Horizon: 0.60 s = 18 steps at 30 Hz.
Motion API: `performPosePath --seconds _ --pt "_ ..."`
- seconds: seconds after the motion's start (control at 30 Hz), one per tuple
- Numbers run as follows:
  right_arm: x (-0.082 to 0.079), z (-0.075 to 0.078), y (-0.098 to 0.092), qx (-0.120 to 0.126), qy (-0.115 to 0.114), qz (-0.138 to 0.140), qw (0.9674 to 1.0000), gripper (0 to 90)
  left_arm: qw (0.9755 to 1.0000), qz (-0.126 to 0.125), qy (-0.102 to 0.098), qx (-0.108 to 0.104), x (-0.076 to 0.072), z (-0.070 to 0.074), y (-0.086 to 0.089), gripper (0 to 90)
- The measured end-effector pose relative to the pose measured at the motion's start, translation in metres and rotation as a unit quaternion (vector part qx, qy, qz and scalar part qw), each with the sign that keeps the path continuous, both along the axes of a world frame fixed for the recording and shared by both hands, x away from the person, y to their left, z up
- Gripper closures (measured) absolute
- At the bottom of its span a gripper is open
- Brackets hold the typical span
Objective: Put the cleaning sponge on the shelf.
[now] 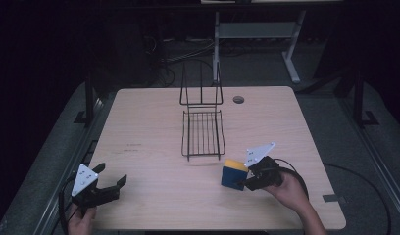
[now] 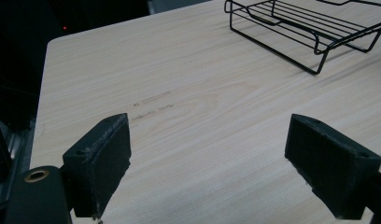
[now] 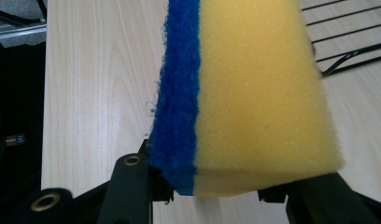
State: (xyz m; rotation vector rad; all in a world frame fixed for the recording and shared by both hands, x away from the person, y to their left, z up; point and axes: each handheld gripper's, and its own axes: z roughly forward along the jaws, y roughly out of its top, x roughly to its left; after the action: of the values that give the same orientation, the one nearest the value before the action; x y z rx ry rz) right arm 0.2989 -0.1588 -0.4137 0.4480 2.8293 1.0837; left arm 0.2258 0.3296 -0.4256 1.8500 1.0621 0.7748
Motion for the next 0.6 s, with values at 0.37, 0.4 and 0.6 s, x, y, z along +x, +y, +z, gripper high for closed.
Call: performPosePath --seconds 0.37,0.4,0.6 --pt "0.018 0.020 -0.001 0.013 -0.009 -0.005 0.9999 56.7 1.0000 0.000 -0.001 0.002 0.000 0.001 0.000 13.9" --pt "0.020 0.022 -0.001 0.011 -0.010 -0.004 0.9999 56.7 1.0000 0.000 -0.001 0.001 0.000 0.001 0.000 13.9" --pt "0.033 0.034 0.002 0.014 -0.018 -0.004 0.9997 56.7 1.0000 0.002 -0.003 -0.003 0.000 0.001 0.000 13.9"
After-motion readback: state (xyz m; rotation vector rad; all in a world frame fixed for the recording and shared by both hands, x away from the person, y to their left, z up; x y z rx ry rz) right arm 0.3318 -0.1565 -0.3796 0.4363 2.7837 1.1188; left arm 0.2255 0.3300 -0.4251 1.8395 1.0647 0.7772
